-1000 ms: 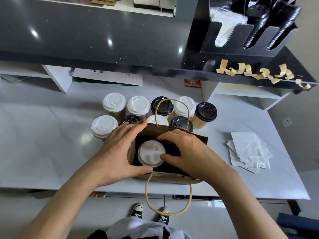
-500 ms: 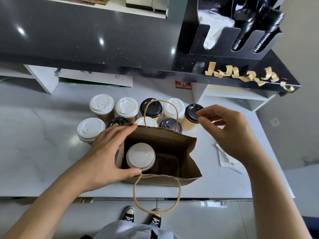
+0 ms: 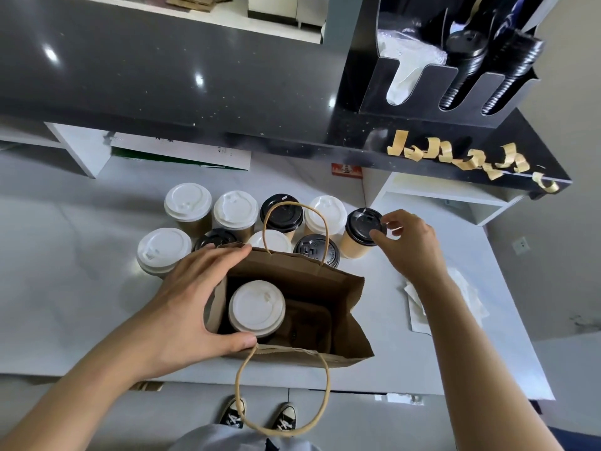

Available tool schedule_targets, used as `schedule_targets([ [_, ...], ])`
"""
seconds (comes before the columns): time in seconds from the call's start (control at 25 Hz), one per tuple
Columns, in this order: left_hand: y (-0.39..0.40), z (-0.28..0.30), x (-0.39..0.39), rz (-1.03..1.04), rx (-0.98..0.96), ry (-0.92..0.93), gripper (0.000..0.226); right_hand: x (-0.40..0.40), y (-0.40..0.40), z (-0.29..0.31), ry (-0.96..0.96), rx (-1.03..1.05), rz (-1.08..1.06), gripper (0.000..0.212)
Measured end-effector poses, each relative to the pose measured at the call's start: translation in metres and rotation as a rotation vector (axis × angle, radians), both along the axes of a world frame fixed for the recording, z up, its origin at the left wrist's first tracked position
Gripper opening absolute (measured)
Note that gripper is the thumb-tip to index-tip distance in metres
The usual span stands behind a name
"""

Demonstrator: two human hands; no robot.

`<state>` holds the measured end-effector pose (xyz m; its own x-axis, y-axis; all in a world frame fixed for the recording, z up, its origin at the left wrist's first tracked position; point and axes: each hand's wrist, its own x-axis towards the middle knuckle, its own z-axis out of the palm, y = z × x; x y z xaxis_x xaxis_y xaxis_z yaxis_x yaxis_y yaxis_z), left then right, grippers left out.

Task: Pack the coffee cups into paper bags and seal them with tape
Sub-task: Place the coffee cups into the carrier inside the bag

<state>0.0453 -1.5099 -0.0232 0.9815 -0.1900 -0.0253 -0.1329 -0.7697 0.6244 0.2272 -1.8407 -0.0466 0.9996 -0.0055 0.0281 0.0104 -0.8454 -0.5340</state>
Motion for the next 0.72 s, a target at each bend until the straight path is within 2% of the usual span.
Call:
schedule_targets([
  [0.2,-0.003,0.002,-0.001,0.008,-0.009,0.011,0.112,0.024,0.010,-0.019,0.138,-0.122,0.027,0.085],
  [0.32,-0.004,0.003,-0.001,0.015,-0.008,0.011,0.113,0.035,0.011,-0.029,0.206,-0.163,0.041,0.103],
  [0.52,-0.004,0.002,-0.004,0.027,0.004,0.012,0.114,0.038,0.009,-0.041,0.240,-0.096,0.030,0.101],
  [0.72,-0.004,0.003,-0.006,0.026,0.017,0.014,0.114,0.028,0.007,-0.032,0.156,-0.031,0.022,0.089],
])
